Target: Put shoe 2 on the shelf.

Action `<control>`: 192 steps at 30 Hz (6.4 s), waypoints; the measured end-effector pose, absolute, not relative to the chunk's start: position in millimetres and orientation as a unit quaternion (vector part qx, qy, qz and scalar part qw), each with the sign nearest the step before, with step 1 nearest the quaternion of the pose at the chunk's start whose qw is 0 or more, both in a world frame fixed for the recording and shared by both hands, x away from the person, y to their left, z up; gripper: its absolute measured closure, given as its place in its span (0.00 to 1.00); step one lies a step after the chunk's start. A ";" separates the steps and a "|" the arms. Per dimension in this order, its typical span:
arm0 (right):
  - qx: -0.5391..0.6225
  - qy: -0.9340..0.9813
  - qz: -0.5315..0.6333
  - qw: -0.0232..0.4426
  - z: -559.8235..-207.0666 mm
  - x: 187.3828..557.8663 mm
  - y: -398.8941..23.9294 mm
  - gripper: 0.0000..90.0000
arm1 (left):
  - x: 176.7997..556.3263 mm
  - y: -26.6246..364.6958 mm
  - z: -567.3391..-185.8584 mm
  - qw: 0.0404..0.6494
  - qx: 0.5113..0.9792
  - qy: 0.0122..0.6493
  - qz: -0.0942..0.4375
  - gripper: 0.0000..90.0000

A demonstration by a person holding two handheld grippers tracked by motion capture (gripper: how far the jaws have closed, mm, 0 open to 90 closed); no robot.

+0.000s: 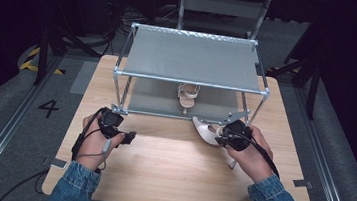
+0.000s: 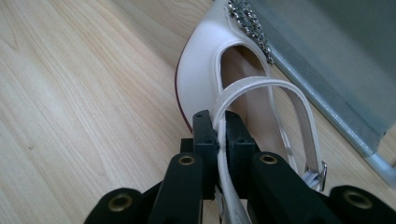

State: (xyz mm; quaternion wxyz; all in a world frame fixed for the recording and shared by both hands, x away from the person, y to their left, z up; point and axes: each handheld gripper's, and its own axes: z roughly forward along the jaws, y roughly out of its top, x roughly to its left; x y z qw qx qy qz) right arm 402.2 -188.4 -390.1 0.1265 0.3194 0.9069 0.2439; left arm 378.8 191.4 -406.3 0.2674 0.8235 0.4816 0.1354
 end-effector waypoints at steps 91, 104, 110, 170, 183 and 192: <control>0.441 0.836 0.300 0.128 -411.3 383.0 -242.7 0.61 | 400.8 181.1 -407.3 0.266 0.841 0.457 0.112 0.29; 0.449 0.822 0.317 0.146 -460.1 413.7 -226.1 0.58 | 396.0 190.1 -407.8 0.266 0.834 0.470 0.115 0.29; 0.455 0.809 0.342 0.147 -464.5 420.4 -225.0 0.69 | 393.9 193.6 -408.6 0.265 0.831 0.475 0.114 0.29; 0.450 0.795 0.378 0.151 -470.4 511.4 -149.1 0.84 | 388.6 208.3 -412.1 0.265 0.824 0.488 0.114 0.29; 0.445 0.790 0.399 0.138 -459.8 497.7 -158.7 0.62 | 391.9 207.3 -410.5 0.266 0.826 0.483 0.113 0.28; 0.420 0.802 0.395 0.157 -421.4 457.9 -188.5 0.55 | 391.6 202.0 -408.6 0.264 0.831 0.477 0.114 0.28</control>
